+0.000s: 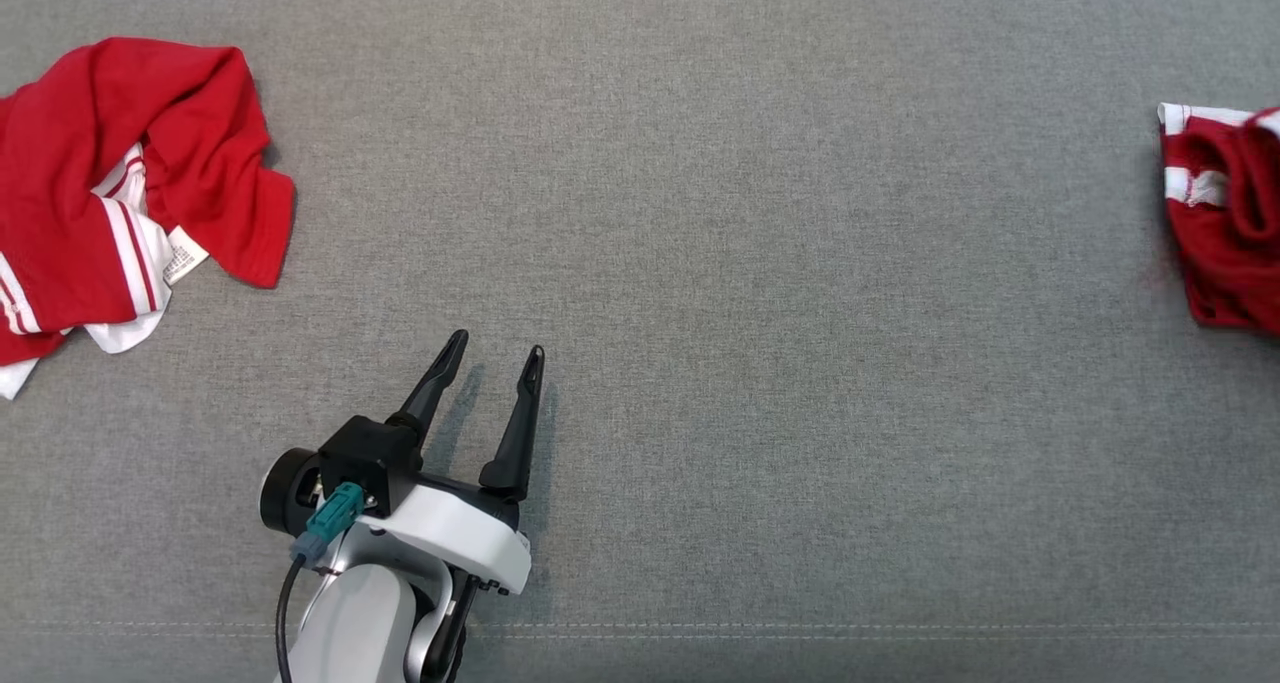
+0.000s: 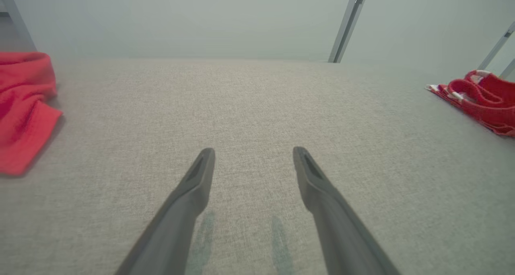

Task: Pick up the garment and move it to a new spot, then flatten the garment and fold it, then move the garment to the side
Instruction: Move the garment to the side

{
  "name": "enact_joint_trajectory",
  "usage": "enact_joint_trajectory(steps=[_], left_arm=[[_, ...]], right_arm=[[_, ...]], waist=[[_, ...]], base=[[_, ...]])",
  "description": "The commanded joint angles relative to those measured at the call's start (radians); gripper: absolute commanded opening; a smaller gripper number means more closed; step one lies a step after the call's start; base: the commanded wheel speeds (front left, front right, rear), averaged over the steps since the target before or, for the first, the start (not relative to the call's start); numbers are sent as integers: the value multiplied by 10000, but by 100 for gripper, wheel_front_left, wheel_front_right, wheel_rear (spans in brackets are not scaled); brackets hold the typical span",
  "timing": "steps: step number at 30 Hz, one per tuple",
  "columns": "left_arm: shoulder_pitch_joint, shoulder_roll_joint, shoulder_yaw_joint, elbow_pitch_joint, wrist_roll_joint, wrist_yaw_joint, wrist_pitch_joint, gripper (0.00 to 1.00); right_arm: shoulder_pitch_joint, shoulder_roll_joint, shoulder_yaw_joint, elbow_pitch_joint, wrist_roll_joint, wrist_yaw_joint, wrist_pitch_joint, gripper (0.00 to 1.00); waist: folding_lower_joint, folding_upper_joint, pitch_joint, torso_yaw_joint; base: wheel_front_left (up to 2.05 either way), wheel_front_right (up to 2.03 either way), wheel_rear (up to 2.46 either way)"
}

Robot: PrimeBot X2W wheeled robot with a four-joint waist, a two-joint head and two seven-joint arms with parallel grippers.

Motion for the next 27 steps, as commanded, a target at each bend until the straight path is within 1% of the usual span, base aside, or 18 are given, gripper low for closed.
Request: enact_joint_trajectory(steps=[1, 5, 9, 12, 13, 17, 23, 27], left_arm=[[-248, 72, 271, -199, -3, 41, -101, 100], [-147, 72, 324, -145, -78, 109, -101, 100], [-52, 72, 351, -108, -133, 149, -101, 100], [22, 72, 356, -68, -173, 200, -101, 100], [89, 72, 380, -26, -193, 239, -101, 100], [267, 72, 463, 29, -239, 305, -101, 100], [553, 72, 572, 57, -255, 410, -101, 100], [781, 72, 791, 114, -237, 558, -101, 100]], right_arm=[[144, -385, -164, -55, -233, 40, -142, 100], [371, -503, -1057, -311, -811, 40, -142, 100], [909, -199, -2014, -1570, -1457, 40, -142, 100], [1515, 270, -2619, -2868, -2012, 40, -142, 100], [1985, 660, -2910, -3765, -2331, 40, -143, 100], [3114, 1484, -3241, -5443, -2803, 40, -143, 100], [4779, 2449, -3438, -7323, -3187, 40, -143, 100], [5777, 3021, -3427, -8050, -3173, 40, -143, 100]], waist=[[0, 0, -87, 22], [0, 0, -339, -62], [0, 0, -681, -208], [0, 0, -975, -308], [0, 0, -1182, -366], [0, 0, -1613, -388], [0, 0, -2117, -230], [0, 0, -2386, -90]], base=[[0, 0, 0], [0, 0, 0], [0, 0, 0], [0, 0, 0], [0, 0, 0], [0, 0, 0], [0, 0, 0], [0, 0, 0]])
